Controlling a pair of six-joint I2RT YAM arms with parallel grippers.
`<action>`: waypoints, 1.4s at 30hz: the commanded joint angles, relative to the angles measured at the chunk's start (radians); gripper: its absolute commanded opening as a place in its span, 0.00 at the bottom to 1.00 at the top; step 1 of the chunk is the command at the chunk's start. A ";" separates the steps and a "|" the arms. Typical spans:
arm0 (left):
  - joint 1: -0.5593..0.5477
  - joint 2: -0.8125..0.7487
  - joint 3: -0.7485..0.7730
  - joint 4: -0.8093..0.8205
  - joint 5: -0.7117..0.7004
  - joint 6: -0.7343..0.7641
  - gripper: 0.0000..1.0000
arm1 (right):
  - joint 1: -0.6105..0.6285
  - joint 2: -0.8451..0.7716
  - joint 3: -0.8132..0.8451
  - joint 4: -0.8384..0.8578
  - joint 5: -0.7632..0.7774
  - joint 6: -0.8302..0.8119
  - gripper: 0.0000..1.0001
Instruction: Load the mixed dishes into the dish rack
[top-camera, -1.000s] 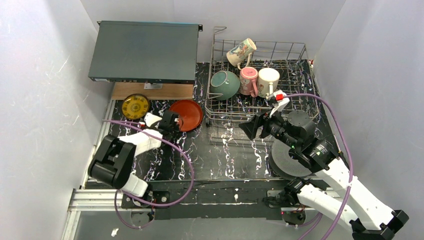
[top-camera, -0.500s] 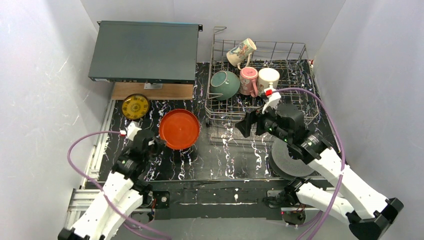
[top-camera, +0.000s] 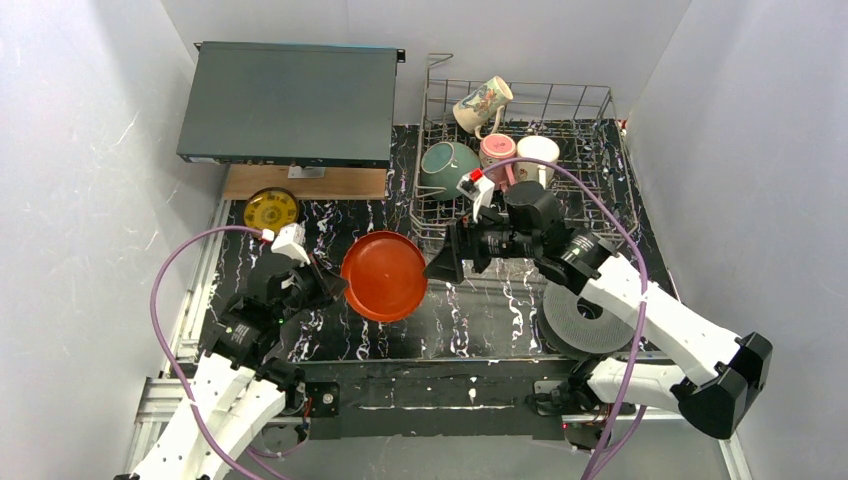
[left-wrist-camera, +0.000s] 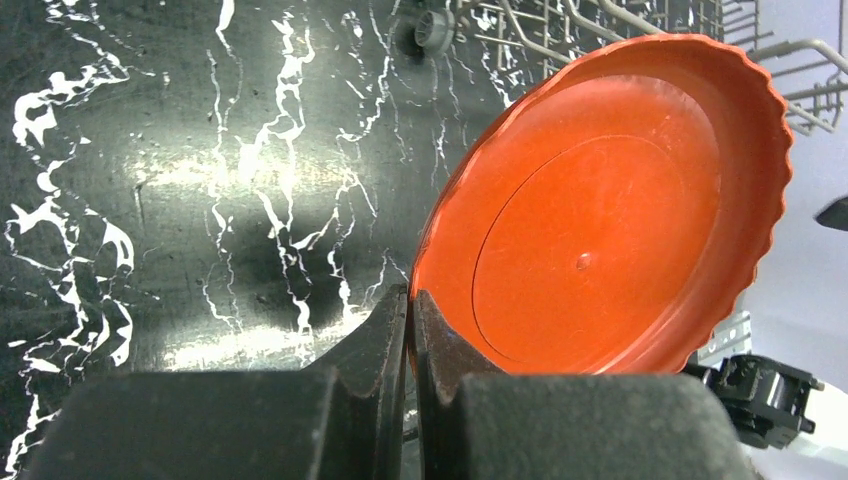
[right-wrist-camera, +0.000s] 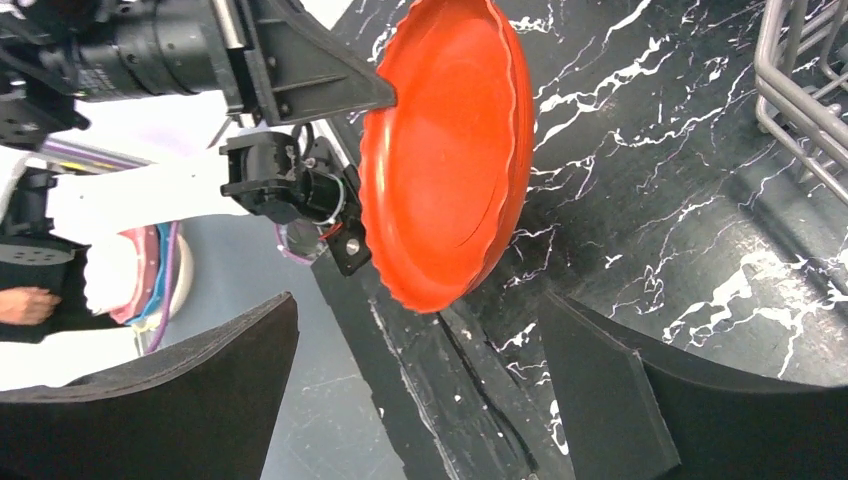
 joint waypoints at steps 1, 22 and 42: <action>0.002 0.010 0.044 0.017 0.087 0.070 0.00 | 0.050 0.049 0.068 -0.063 0.114 -0.049 0.97; 0.003 0.025 0.042 0.074 0.162 0.058 0.00 | 0.153 0.172 0.088 -0.001 0.224 0.110 0.43; 0.001 0.137 0.294 -0.066 0.170 0.160 0.90 | 0.070 0.080 0.273 -0.200 0.742 -0.099 0.01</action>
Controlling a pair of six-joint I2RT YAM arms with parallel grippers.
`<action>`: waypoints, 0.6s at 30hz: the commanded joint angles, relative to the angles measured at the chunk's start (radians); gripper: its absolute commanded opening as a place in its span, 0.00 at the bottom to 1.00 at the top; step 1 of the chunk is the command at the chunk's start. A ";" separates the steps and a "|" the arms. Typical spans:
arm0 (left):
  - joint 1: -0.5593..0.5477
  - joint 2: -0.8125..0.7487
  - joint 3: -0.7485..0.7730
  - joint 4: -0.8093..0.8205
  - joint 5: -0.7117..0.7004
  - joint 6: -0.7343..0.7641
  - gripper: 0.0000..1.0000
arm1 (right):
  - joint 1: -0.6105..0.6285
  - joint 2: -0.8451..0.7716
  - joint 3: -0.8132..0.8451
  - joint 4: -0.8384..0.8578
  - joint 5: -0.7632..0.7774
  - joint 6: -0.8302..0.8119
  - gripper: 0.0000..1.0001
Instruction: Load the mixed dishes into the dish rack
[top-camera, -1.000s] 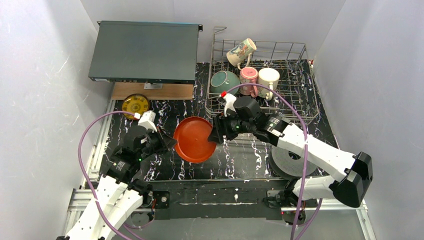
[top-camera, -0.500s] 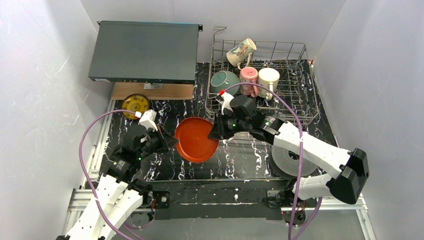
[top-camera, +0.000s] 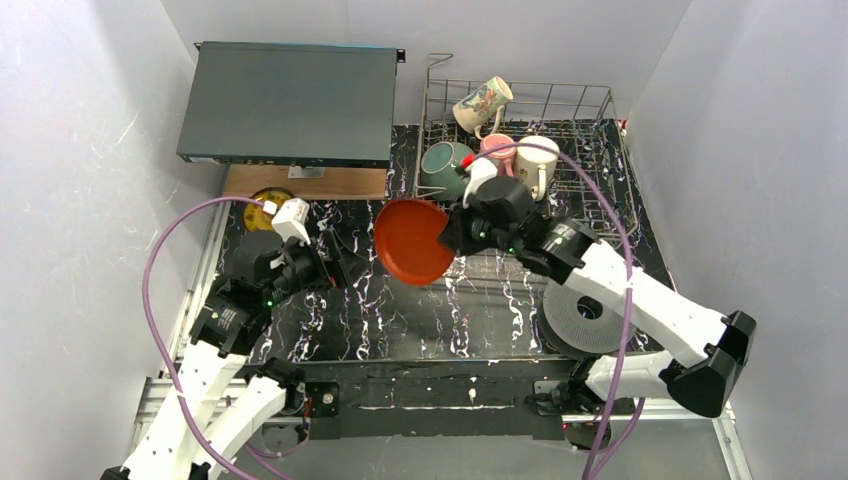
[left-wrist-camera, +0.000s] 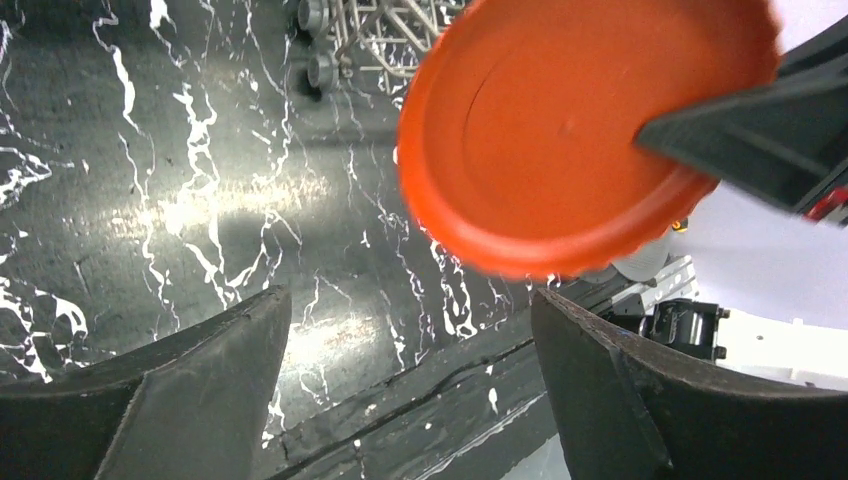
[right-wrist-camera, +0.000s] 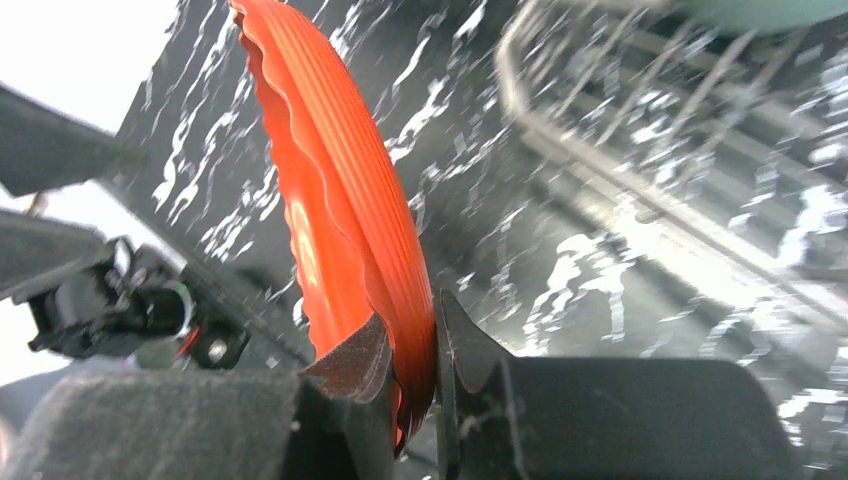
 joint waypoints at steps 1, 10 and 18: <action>0.001 0.034 0.086 -0.050 0.020 0.078 0.91 | -0.091 -0.051 0.164 -0.064 0.243 -0.136 0.01; 0.000 0.062 0.129 -0.064 0.080 0.119 0.96 | -0.384 0.025 0.415 -0.075 0.554 -0.446 0.01; 0.001 0.085 0.158 -0.085 0.084 0.120 0.96 | -0.533 0.282 0.660 -0.013 0.786 -0.713 0.01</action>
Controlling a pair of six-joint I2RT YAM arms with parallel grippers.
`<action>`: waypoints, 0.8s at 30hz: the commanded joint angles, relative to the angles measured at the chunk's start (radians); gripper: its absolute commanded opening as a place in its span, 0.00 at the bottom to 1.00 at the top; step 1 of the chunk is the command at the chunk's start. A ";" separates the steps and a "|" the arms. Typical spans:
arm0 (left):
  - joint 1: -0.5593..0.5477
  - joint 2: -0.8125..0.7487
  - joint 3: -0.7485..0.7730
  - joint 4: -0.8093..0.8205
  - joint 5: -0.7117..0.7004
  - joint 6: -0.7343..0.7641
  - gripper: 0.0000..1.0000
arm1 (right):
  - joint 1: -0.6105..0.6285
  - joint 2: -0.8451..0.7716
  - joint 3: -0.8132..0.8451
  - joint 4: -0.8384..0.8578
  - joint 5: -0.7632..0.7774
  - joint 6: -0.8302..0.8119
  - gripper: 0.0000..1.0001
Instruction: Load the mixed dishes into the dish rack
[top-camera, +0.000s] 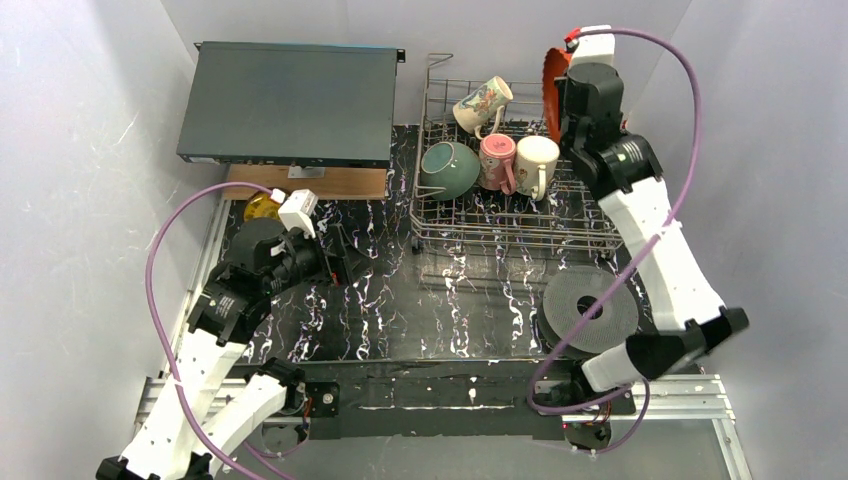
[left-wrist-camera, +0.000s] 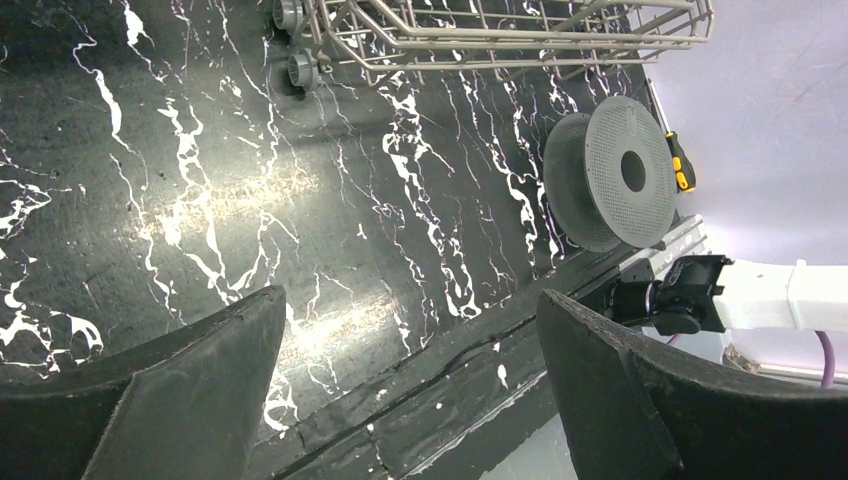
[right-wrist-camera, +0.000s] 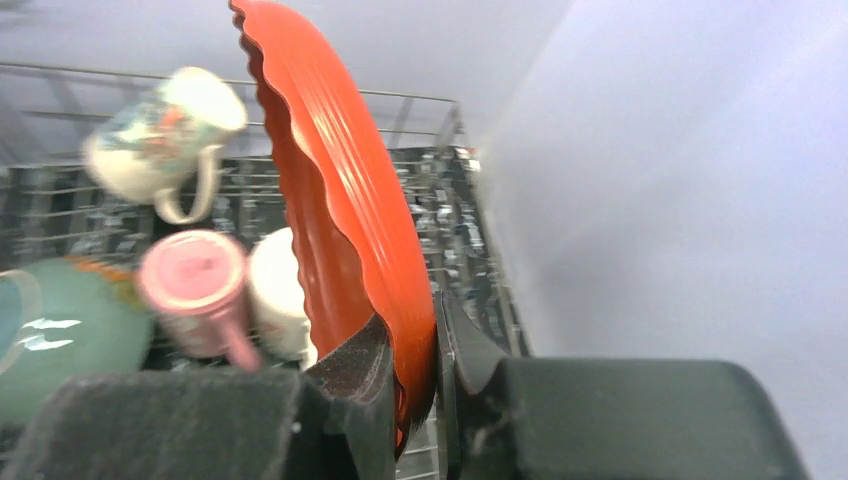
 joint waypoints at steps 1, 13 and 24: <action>0.001 0.013 0.041 -0.029 0.027 0.017 0.96 | -0.076 0.121 0.079 0.088 0.154 -0.191 0.01; 0.001 0.141 0.060 0.009 0.044 -0.021 0.96 | -0.323 0.384 0.239 0.036 -0.023 -0.198 0.01; 0.000 0.217 0.062 0.036 0.004 0.000 0.95 | -0.389 0.549 0.351 -0.039 -0.169 -0.156 0.01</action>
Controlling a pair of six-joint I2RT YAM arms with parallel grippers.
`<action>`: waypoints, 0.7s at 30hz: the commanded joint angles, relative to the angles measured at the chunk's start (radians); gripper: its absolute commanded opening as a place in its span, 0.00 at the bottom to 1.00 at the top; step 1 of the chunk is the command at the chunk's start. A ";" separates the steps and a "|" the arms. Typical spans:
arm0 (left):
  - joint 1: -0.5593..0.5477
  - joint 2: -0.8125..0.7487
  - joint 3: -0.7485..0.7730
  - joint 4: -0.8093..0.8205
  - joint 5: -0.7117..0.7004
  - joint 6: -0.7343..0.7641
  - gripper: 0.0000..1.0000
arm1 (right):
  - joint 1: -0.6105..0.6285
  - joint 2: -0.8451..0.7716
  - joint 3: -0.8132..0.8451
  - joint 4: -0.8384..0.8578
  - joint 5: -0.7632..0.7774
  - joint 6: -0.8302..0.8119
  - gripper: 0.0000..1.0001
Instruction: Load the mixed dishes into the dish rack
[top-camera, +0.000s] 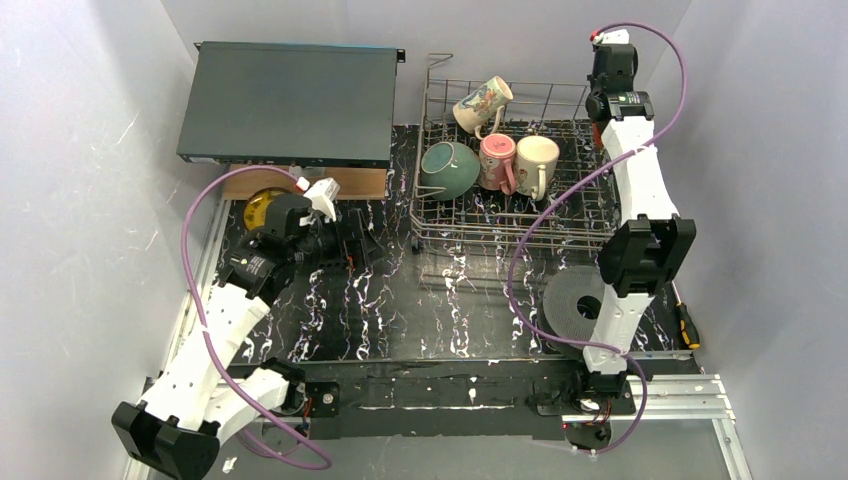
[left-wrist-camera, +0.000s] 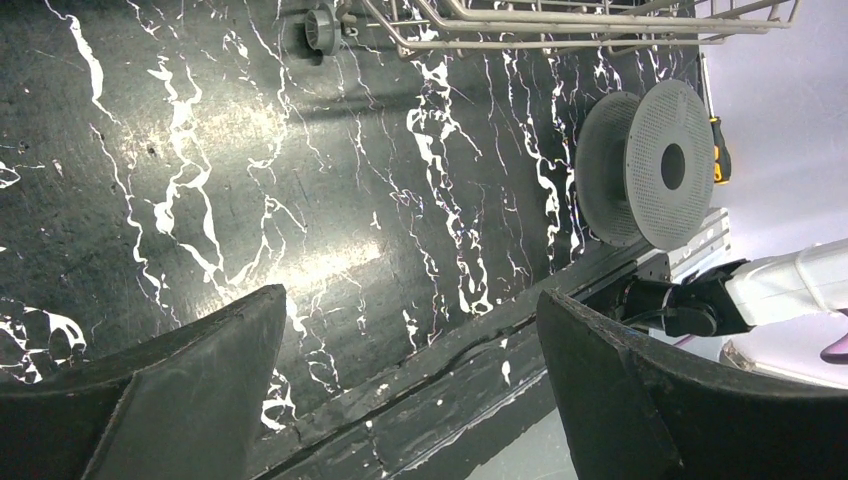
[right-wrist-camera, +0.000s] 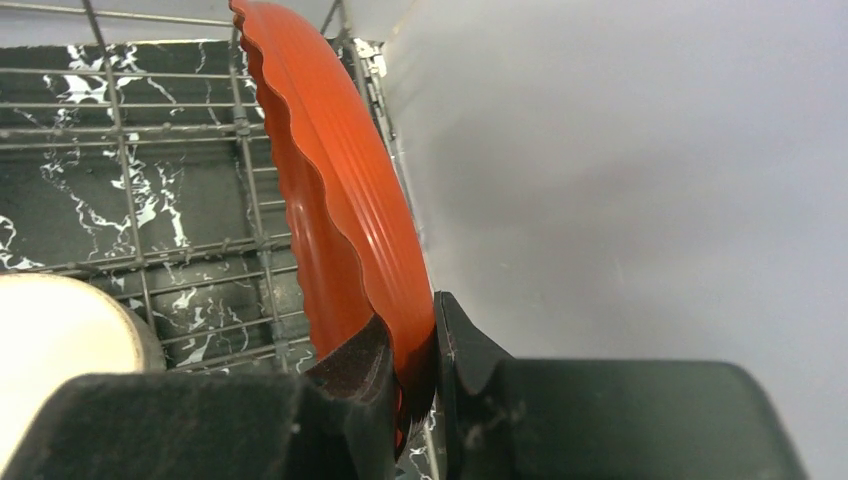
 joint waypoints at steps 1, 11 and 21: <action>0.001 -0.002 0.033 0.006 -0.017 0.017 0.95 | -0.006 0.045 0.059 0.002 -0.048 0.020 0.01; 0.001 0.034 0.059 -0.008 -0.029 0.034 0.95 | -0.011 0.096 0.063 0.044 -0.024 0.001 0.01; 0.001 0.047 0.062 0.002 -0.018 0.032 0.95 | -0.018 0.061 0.071 0.067 -0.018 -0.011 0.01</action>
